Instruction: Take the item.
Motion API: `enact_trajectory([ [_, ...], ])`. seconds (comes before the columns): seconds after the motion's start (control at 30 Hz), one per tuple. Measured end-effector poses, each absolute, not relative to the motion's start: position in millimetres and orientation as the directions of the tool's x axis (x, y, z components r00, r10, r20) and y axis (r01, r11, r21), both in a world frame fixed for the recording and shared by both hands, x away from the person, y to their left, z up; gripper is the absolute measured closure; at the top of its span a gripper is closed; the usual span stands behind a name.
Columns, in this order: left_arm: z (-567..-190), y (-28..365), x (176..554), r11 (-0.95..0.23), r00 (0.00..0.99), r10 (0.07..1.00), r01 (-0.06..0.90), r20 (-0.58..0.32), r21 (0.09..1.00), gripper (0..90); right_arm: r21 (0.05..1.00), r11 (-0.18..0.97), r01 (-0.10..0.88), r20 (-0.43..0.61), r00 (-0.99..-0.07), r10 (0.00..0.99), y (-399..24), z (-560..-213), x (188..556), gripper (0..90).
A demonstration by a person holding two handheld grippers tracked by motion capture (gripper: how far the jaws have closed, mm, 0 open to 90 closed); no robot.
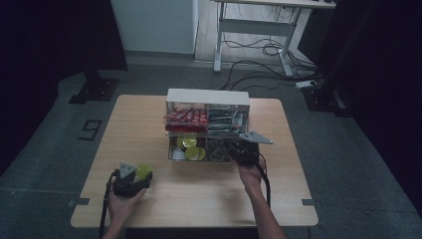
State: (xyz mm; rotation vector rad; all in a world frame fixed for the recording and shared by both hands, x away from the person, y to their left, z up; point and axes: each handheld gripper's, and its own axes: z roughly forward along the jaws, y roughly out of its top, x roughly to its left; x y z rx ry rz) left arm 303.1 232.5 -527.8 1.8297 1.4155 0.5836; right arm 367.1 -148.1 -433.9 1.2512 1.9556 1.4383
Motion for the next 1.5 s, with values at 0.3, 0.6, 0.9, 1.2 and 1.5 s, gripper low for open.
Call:
enact_trajectory([
  [0.3,-530,232,305,-0.13,0.294,0.952,0.641,-0.085,0.756,41.4,0.906,0.065,0.419,0.178,-0.515,0.838,-147,-434,367,87.3],
  [0.6,-533,235,306,-0.125,0.29,0.952,0.657,-0.096,0.743,41.2,0.906,0.064,0.418,0.179,-0.516,0.837,-147,-435,367,87.3],
  [0.9,-537,236,310,-0.129,0.29,0.951,0.681,-0.104,0.721,41.1,0.906,0.063,0.418,0.18,-0.517,0.837,-147,-435,367,87.1],
  [1.2,-537,235,316,-0.134,0.294,0.948,0.709,-0.118,0.692,39.9,0.907,0.061,0.418,0.182,-0.517,0.836,-147,-435,367,87.1],
  [1.5,-536,237,316,-0.127,0.285,0.952,0.698,-0.111,0.704,39.8,0.907,0.063,0.417,0.18,-0.518,0.836,-147,-435,367,87.0],
])
